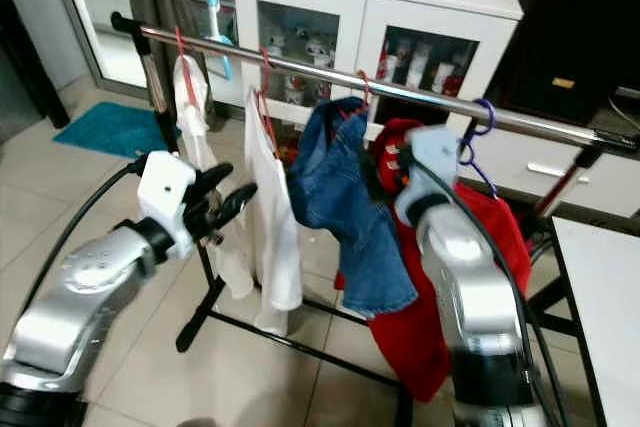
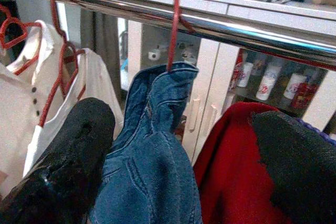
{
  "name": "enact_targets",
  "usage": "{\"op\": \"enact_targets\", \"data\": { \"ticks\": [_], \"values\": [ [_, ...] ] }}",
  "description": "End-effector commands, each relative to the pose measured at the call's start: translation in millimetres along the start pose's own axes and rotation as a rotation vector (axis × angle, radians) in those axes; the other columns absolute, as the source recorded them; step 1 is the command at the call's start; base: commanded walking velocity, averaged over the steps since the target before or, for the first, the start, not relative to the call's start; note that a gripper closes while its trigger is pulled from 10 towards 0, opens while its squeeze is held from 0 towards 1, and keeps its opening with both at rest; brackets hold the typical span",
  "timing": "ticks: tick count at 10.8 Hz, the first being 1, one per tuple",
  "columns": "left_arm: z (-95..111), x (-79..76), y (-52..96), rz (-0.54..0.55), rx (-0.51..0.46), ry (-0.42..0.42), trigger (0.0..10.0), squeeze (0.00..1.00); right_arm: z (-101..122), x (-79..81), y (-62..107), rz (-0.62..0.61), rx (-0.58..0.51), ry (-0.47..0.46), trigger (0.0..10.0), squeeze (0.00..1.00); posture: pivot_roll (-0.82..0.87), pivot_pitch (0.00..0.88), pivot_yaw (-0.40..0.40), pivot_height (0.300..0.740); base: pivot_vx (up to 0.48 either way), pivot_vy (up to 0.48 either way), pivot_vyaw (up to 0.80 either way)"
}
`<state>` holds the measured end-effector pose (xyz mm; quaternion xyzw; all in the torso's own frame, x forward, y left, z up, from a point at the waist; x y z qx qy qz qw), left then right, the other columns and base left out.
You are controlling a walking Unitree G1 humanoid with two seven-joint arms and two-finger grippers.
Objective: Hang hanger
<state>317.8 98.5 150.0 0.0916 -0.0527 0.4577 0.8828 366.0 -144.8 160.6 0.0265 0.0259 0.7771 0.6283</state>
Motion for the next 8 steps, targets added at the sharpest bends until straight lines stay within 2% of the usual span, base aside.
{"op": "enact_targets", "data": {
  "ticks": [1,2,5,6,7,8],
  "values": [
    [2,-2.8,-0.8,-0.03,-0.007,0.0,10.0,0.0,-1,-1.6,-3.4,-0.014,0.035,-0.015,10.0,1.0,0.08,0.018,-0.048,0.74,0.0,0.0,0.0],
    [2,-2.9,-0.9,-0.038,-0.007,0.002,10.0,0.0,-4,-2.1,-4.7,-0.02,0.057,-0.019,10.0,1.0,0.07,0.017,-0.047,0.74,0.0,0.0,0.0],
    [1,-26.2,7.2,-0.201,-0.001,-0.018,10.0,0.0,-16,-4.7,-19.5,-0.025,0.189,-0.043,10.0,1.0,0.08,0.022,-0.058,0.74,0.0,0.0,0.0],
    [3,-31.8,13.5,-0.251,0.0,-0.016,10.0,0.0,-17,-14.9,-26.5,-0.08,0.224,-0.027,10.0,0.8,0.09,0.023,-0.059,0.74,0.0,0.0,0.0],
    [4,-34.2,17.0,-0.279,-0.002,-0.013,10.0,0.0,-15,-20.3,-30.3,-0.106,0.237,-0.019,10.0,0.01,0.08,0.024,-0.054,0.74,0.0,0.0,0.0],
    [5,-36.9,19.7,-0.32,0.001,-0.017,10.0,0.0,-16,-23.8,-35.4,-0.114,0.256,-0.057,10.0,0.0,0.08,0.027,-0.048,0.74,0.0,0.0,0.0]
  ]
}}
Point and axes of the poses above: a point about 5 cm out from each wrist's last joint towards the gripper, its own y axis pointing back from the gripper into the wrist, its own z axis along the axis of the wrist's last joint, x = y × z, the point moved 6 cm from there along -y, pointing out of the wrist towards the gripper, and after that the axes turned 2 degrees about -y, right-handed, at the moved point
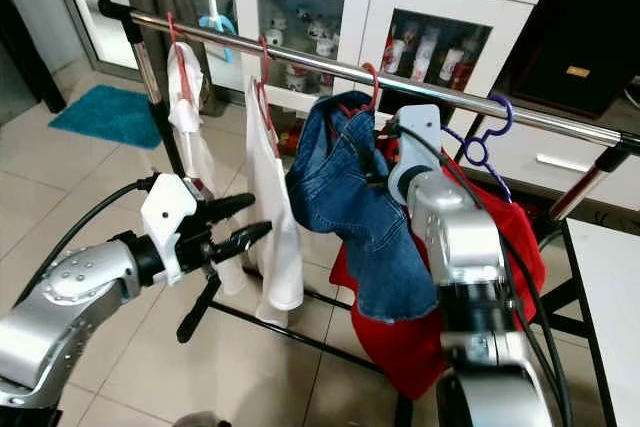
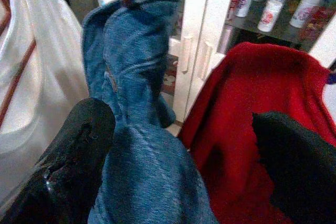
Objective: Hang hanger
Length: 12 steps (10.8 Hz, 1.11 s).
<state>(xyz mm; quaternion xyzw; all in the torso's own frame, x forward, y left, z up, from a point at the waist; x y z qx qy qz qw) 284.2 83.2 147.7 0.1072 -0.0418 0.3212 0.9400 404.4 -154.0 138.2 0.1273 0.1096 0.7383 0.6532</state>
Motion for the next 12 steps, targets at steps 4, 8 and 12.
{"op": "enact_targets", "data": {
  "ticks": [4,8,12],
  "values": [
    [3,-0.7,1.5,-0.039,0.0,-0.02,10.0,0.0,-8,2.5,-13.2,0.081,0.044,-0.14,0.0,0.0,0.06,0.025,-0.034,0.74,0.0,0.0,0.0],
    [1,-0.8,1.3,-0.042,0.011,-0.029,10.0,0.0,-15,17.1,-20.6,0.133,0.092,-0.102,0.0,0.0,0.06,0.03,-0.04,0.74,0.0,0.0,0.0],
    [2,1.5,-0.2,-0.051,0.015,-0.034,10.0,0.0,-13,17.1,-23.7,0.124,0.074,-0.115,0.0,0.0,0.06,0.026,-0.028,0.74,0.0,0.0,0.0]
  ]
}}
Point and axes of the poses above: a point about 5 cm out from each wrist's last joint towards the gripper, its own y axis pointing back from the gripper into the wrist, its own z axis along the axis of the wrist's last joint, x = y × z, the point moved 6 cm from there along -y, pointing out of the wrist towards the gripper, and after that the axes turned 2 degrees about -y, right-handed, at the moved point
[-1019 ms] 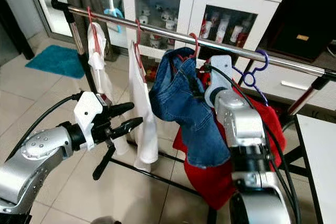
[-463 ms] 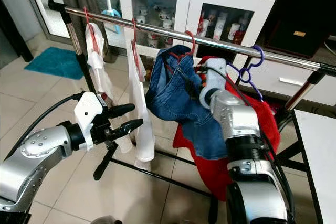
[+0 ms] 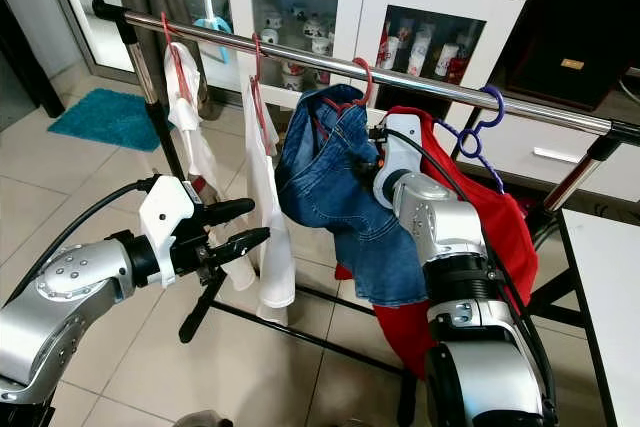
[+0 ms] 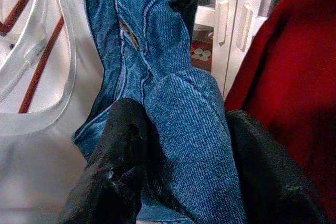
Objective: Hang hanger
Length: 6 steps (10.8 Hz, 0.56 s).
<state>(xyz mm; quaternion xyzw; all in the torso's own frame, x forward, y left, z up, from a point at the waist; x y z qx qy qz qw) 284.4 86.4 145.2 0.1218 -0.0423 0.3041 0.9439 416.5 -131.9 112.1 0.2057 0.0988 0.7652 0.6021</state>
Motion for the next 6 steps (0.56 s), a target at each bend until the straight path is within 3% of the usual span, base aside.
{"op": "enact_targets", "data": {
  "ticks": [1,6],
  "values": [
    [5.4,0.5,-2.5,-0.016,-0.01,-0.022,10.0,0.0,8.4,-1.5,-0.3,-0.004,-0.021,-0.003,0.0,0.0,0.06,0.025,-0.029,0.74,0.0,0.0,0.0],
    [5.0,2.7,-1.6,-0.003,-0.009,-0.023,10.0,0.0,16.1,8.5,3.7,0.048,-0.056,0.016,0.0,0.0,0.06,0.021,-0.036,0.74,0.0,0.0,0.0]
  ]
}}
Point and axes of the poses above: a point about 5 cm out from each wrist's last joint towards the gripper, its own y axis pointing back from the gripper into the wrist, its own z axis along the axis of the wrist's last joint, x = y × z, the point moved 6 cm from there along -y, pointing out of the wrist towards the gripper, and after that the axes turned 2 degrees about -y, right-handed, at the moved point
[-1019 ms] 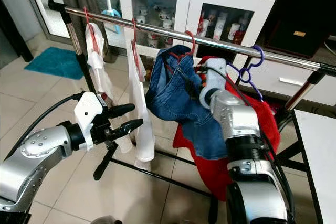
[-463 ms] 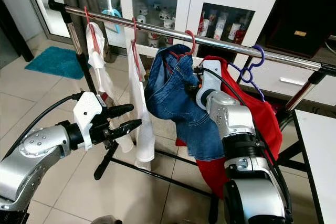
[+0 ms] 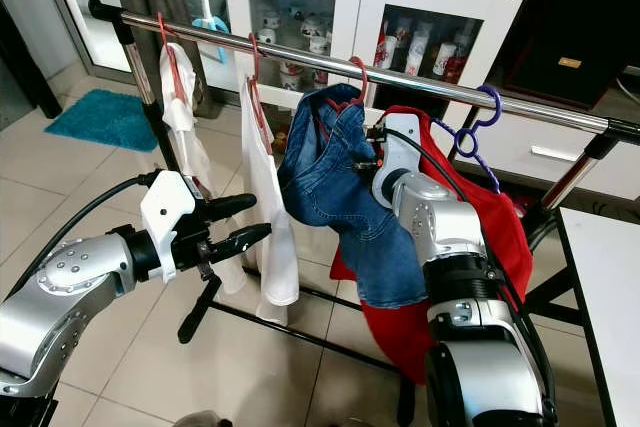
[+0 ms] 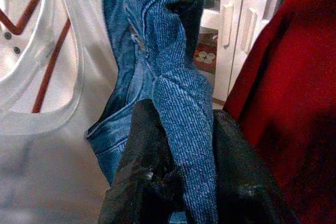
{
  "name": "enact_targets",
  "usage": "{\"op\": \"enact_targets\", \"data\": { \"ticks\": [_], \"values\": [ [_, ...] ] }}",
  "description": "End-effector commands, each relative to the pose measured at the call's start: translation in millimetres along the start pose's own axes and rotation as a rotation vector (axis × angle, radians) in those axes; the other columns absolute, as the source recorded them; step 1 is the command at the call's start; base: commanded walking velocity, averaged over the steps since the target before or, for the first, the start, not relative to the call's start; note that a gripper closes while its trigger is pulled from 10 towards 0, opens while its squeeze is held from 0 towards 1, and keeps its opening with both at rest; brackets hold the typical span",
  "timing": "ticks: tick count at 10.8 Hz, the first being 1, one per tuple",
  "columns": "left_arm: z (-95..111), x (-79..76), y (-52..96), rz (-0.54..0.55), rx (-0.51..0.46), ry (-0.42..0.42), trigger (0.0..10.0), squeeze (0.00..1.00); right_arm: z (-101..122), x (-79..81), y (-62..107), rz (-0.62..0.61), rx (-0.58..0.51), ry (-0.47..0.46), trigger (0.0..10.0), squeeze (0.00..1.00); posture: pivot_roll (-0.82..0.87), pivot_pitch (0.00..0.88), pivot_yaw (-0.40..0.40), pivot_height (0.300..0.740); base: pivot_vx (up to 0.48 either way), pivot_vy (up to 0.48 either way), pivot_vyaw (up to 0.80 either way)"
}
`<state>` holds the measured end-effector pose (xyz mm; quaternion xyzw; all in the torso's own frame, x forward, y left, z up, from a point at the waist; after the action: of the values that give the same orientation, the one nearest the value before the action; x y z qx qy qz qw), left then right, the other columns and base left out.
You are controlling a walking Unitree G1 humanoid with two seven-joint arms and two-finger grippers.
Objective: Hang hanger
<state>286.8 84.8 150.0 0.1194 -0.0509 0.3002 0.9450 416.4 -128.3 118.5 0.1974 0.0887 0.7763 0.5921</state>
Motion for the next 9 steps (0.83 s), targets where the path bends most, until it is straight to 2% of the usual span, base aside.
{"op": "enact_targets", "data": {
  "ticks": [1,5,6,7,8,9],
  "values": [
    [0,1.5,0.7,0.007,0.002,-0.007,10.0,0.0,11,3.8,3.2,0.018,-0.037,0.01,0.0,0.0,0.06,0.019,-0.036,0.74,0.0,0.0,0.0],
    [0,5.6,0.2,0.016,-0.006,0.001,10.0,0.0,28,9.4,20.8,0.037,-0.152,-0.001,0.0,0.0,0.04,0.016,-0.019,0.74,0.0,0.0,0.0],
    [0,8.2,-2.9,0.033,-0.006,-0.004,10.0,0.0,39,9.5,30.2,0.041,-0.22,-0.02,0.0,0.0,0.05,0.019,-0.028,0.74,0.0,0.0,0.0],
    [0,12.9,-4.6,0.08,0.001,-0.003,10.0,0.0,45,10.4,42.6,0.059,-0.274,-0.031,0.0,0.0,0.07,0.026,-0.035,0.74,0.0,0.0,0.0],
    [-4,18.1,-4.1,0.177,0.009,-0.001,10.0,0.0,34,11.1,60.3,0.072,-0.291,0.013,0.0,0.0,0.08,0.036,-0.04,0.74,0.0,0.0,0.0],
    [-8,24.2,-2.5,0.249,0.01,0.026,10.0,0.0,25,12.6,69.2,0.076,-0.293,0.023,0.0,0.0,0.08,0.038,-0.039,0.74,0.0,0.0,0.0]
  ]
}}
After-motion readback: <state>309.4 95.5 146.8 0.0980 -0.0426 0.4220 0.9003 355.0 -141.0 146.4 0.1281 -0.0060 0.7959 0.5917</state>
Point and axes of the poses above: a point about 5 cm out from each wrist's last joint towards the gripper, its own y axis pointing back from the gripper into the wrist, its own z axis along the axis of the wrist's last joint, x = y × z, the point moved 6 cm from there along -y, pointing out of the wrist towards the gripper, and after that the axes turned 2 degrees about -y, right-handed, at the moved point
